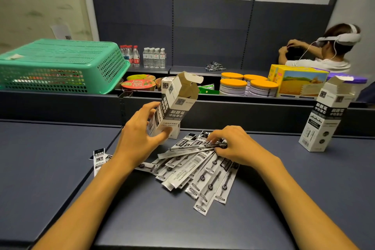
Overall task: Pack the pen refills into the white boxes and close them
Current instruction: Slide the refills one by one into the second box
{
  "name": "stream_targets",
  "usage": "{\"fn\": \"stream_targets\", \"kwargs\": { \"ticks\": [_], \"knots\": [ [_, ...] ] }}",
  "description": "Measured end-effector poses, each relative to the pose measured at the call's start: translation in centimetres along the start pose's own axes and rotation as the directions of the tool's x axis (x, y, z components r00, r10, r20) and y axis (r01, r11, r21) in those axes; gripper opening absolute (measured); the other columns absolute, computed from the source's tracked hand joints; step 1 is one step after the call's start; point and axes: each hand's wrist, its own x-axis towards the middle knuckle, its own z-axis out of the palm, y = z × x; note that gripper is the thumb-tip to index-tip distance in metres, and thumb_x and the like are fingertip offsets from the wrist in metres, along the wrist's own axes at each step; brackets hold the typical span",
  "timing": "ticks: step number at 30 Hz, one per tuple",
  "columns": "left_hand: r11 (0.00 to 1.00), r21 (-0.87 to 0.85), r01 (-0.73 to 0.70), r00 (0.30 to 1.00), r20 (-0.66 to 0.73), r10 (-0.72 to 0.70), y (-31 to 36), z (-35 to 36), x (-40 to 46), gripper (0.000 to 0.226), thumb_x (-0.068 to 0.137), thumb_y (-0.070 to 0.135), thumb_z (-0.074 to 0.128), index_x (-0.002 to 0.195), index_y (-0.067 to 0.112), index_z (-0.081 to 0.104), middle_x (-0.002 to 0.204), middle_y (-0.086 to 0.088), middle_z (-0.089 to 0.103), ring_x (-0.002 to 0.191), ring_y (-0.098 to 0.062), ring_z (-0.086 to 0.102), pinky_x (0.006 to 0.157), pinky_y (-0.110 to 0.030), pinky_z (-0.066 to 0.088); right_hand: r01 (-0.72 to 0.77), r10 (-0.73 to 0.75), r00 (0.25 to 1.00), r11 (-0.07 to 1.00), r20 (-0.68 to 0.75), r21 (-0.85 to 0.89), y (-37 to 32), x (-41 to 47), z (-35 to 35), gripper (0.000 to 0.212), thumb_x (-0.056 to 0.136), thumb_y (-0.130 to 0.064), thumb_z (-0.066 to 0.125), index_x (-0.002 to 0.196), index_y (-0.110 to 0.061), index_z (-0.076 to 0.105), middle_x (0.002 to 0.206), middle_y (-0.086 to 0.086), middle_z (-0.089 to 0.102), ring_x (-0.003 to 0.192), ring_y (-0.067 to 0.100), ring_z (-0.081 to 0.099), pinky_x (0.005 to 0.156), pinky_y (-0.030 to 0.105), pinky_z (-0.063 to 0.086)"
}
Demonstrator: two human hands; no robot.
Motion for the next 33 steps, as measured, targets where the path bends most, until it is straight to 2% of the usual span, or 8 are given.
{"fn": "stream_targets", "kwargs": {
  "ticks": [7,10,13,15,18,24,30,33],
  "knots": [
    [1.0,0.009,-0.001,1.0,0.004,0.001,0.0,0.0,0.0,0.068,0.077,0.039,0.076,0.134,0.034,0.04,0.119,0.006,0.061,0.105,-0.009,0.058,0.083,-0.027,0.053,-0.06,0.063,0.998,0.973,-0.009,0.221,0.1,-0.5,-0.7,0.021,0.089,-0.02,0.064,0.102,-0.036,0.067,0.1,-0.013,0.065,0.096,0.003,0.059,0.084,0.024,0.048],
    [1.0,0.017,0.002,1.0,0.007,-0.002,-0.1,0.0,-0.1,0.068,0.077,0.04,0.076,0.134,0.033,0.04,0.119,0.005,0.061,0.104,-0.01,0.058,0.081,-0.023,0.051,-0.017,0.045,0.997,0.931,-0.067,0.364,-0.4,-0.8,-1.0,0.013,0.09,-0.02,0.068,0.094,-0.032,0.072,0.091,-0.015,0.07,0.088,-0.001,0.063,0.076,0.014,0.047],
    [1.0,0.015,0.006,1.0,0.013,-0.006,-0.2,0.0,-0.1,0.069,0.077,0.038,0.077,0.134,0.032,0.04,0.119,0.005,0.061,0.104,-0.01,0.058,0.077,-0.015,0.046,-0.014,0.082,0.991,0.845,-0.103,0.535,-0.6,-1.0,-1.5,0.009,0.089,-0.02,0.07,0.093,-0.025,0.076,0.085,-0.007,0.073,0.083,0.007,0.067,0.076,0.021,0.053],
    [1.0,0.014,0.004,1.0,0.015,-0.005,-0.2,0.0,-0.2,0.07,0.076,0.038,0.077,0.135,0.032,0.04,0.119,0.005,0.061,0.104,-0.009,0.058,0.078,-0.016,0.046,0.008,0.1,0.986,0.773,-0.135,0.635,-0.7,-0.9,-1.6,0.009,0.089,-0.019,0.07,0.094,-0.021,0.077,0.084,0.002,0.074,0.083,0.017,0.07,0.08,0.03,0.055],
    [1.0,0.012,0.004,1.0,0.019,-0.004,-0.1,0.0,-0.1,0.07,0.076,0.04,0.077,0.135,0.033,0.039,0.119,0.005,0.061,0.104,-0.01,0.058,0.08,-0.02,0.048,0.058,0.152,0.972,0.585,-0.18,0.809,-1.0,-1.0,-1.9,0.011,0.088,-0.01,0.068,0.097,-0.007,0.074,0.088,0.016,0.074,0.085,0.03,0.072,0.08,0.036,0.058],
    [1.0,0.006,0.0,1.0,0.018,0.0,-0.1,0.0,-0.2,0.07,0.076,0.039,0.077,0.135,0.033,0.04,0.119,0.005,0.061,0.103,-0.01,0.058,0.081,-0.021,0.049,0.124,0.279,0.94,0.248,-0.194,0.961,-1.5,-1.2,-2.5,0.017,0.086,-0.008,0.065,0.1,0.002,0.064,0.092,0.024,0.072,0.073,0.03,0.072,0.062,0.033,0.06],
    [1.0,0.015,0.012,0.999,0.032,-0.012,-0.2,0.0,-0.3,0.071,0.076,0.041,0.076,0.135,0.035,0.038,0.12,0.005,0.06,0.106,-0.01,0.057,0.085,-0.033,0.055,0.23,0.352,0.866,0.349,-0.355,0.908,-1.7,-1.8,-3.8,0.01,0.091,-0.002,0.06,0.099,0.006,0.061,0.081,0.011,0.075,0.069,0.028,0.073,0.06,0.03,0.06],
    [0.999,0.03,0.014,0.999,0.043,-0.016,-0.2,0.1,-0.3,0.07,0.076,0.042,0.076,0.135,0.035,0.039,0.12,0.005,0.06,0.107,-0.01,0.057,0.084,-0.036,0.055,0.315,0.396,0.803,0.352,-0.445,0.881,-1.9,-2.9,-5.3,0.016,0.088,-0.009,0.063,0.096,0.004,0.064,0.079,0.009,0.075,0.068,0.027,0.073,0.061,0.03,0.059]
  ]
}}
